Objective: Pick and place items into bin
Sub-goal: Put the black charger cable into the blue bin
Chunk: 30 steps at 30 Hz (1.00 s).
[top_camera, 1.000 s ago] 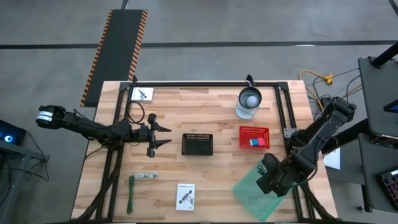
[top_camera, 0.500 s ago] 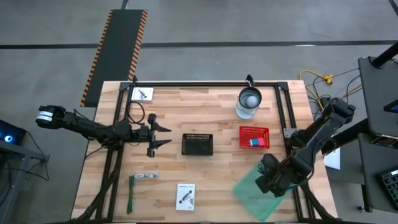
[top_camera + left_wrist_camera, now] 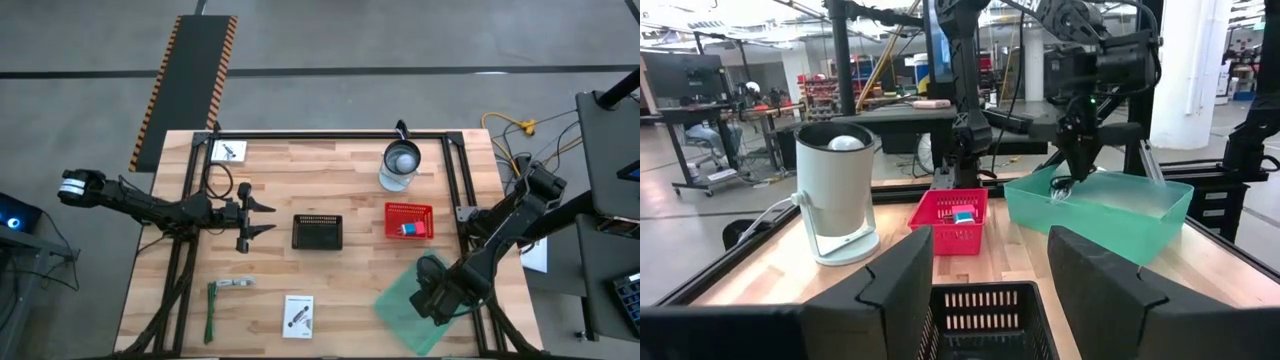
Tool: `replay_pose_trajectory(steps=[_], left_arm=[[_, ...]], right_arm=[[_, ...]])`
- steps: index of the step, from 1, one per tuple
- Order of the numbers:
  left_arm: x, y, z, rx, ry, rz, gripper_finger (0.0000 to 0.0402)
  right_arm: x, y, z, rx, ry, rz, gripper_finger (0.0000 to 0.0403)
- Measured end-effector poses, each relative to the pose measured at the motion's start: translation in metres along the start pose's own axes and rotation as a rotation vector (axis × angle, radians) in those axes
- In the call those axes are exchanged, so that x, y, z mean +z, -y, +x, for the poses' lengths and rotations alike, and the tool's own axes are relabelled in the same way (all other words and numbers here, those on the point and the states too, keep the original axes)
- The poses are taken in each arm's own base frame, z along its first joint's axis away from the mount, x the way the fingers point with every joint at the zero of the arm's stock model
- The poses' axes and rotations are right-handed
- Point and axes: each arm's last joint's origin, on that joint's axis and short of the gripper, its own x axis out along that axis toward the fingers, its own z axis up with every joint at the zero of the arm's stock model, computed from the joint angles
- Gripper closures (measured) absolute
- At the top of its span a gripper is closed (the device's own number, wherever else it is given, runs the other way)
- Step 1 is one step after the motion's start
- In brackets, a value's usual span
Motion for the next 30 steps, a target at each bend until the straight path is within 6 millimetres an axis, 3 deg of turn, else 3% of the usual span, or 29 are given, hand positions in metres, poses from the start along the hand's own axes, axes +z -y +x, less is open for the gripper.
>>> replay_pose_trajectory(steps=[30], left_arm=[[-0.001,0.000,-0.001,0.000,-0.003,0.001,0.0219]], right_arm=[[-0.001,-0.005,0.026,-0.068,0.079,0.016,0.0381]])
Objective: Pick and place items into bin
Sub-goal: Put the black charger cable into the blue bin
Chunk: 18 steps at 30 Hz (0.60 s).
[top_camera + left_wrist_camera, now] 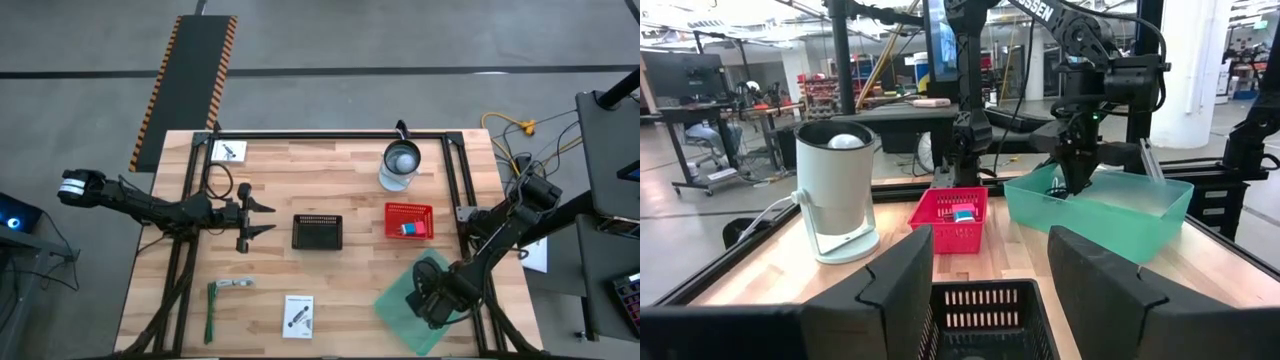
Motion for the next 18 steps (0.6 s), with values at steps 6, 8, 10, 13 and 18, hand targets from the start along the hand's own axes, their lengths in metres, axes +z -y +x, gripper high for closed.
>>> replay_pose_trajectory(steps=[6,8,10,13,18], left_arm=[[0.000,0.000,0.000,0.000,0.000,0.000,0.0219],[0.000,0.000,0.000,0.000,-0.001,0.000,0.0219],[0.000,0.000,0.000,0.000,-0.001,0.000,0.0219],[0.000,0.000,0.000,0.000,0.000,0.000,0.0219],[0.000,0.000,0.000,0.000,0.000,0.000,0.0219]], right_arm=[[-0.002,0.005,0.008,-0.012,0.007,0.022,0.0381],[-0.003,0.005,0.011,0.005,0.002,0.025,0.0381],[-0.004,0.005,0.013,0.013,-0.001,0.024,0.0381],[-0.004,0.005,0.014,0.023,-0.005,0.024,0.0381],[-0.005,0.007,0.017,0.022,0.000,0.017,0.0381]])
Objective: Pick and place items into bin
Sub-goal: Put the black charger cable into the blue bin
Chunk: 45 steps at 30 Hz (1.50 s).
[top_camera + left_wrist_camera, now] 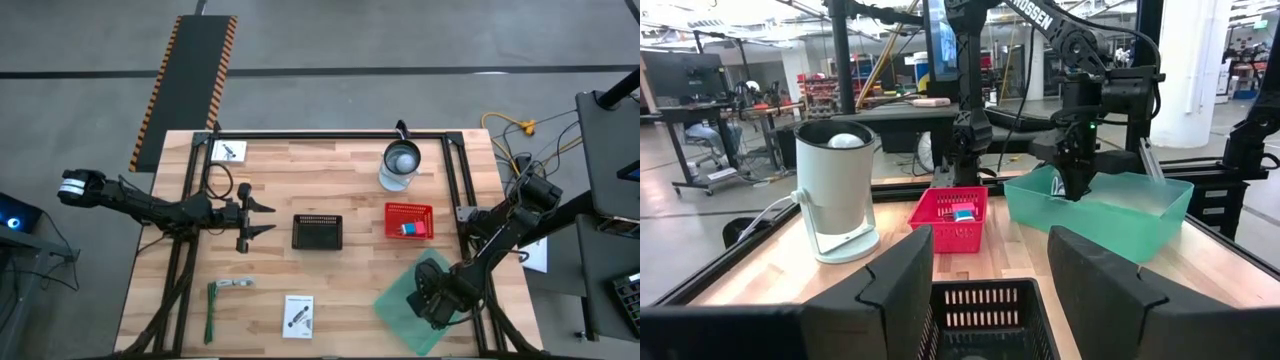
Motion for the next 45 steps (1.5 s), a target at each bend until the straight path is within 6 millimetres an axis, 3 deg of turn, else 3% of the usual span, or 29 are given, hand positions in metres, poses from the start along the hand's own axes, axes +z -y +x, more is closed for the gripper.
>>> replay_pose_trajectory(steps=[9,45], left_arm=[[0.000,0.000,0.000,0.000,0.000,0.000,0.0219],[0.000,0.000,0.000,0.000,-0.002,0.001,0.0219]], right_arm=[[-0.002,0.002,0.012,0.065,0.002,-0.006,0.0381],[0.001,0.012,0.031,0.032,0.022,-0.016,0.0380]])
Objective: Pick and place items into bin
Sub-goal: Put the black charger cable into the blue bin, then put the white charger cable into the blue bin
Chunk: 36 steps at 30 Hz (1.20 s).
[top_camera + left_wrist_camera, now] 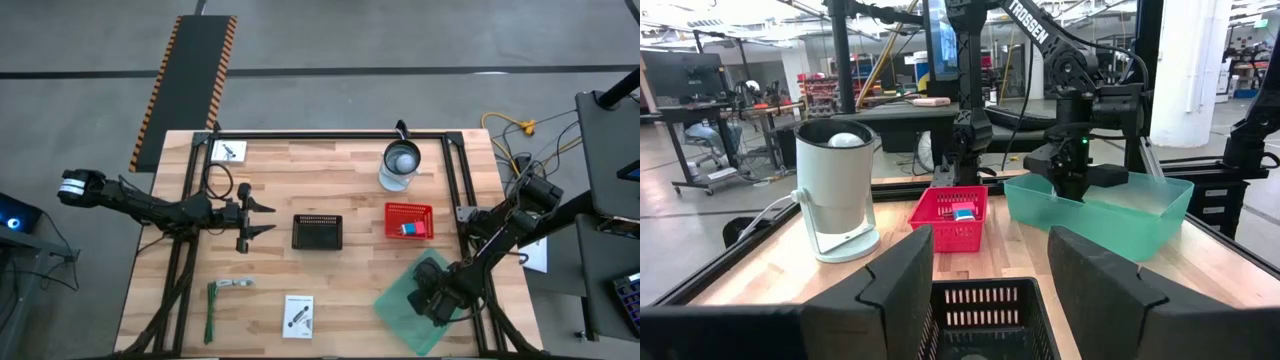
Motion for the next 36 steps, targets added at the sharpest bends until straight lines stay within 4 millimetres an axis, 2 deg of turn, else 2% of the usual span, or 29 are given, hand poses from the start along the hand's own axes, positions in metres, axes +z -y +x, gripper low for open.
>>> replay_pose_trajectory(steps=[20,36], left_arm=[[-0.0001,0.0000,-0.0001,0.000,0.000,0.000,0.0219],[0.0000,0.0000,-0.0001,0.000,0.000,0.000,0.0219]], right_arm=[[-0.0009,-0.0020,0.0025,0.005,-0.005,-0.018,0.0336],[-0.0010,-0.0020,0.0027,0.005,-0.005,-0.017,0.0258]])
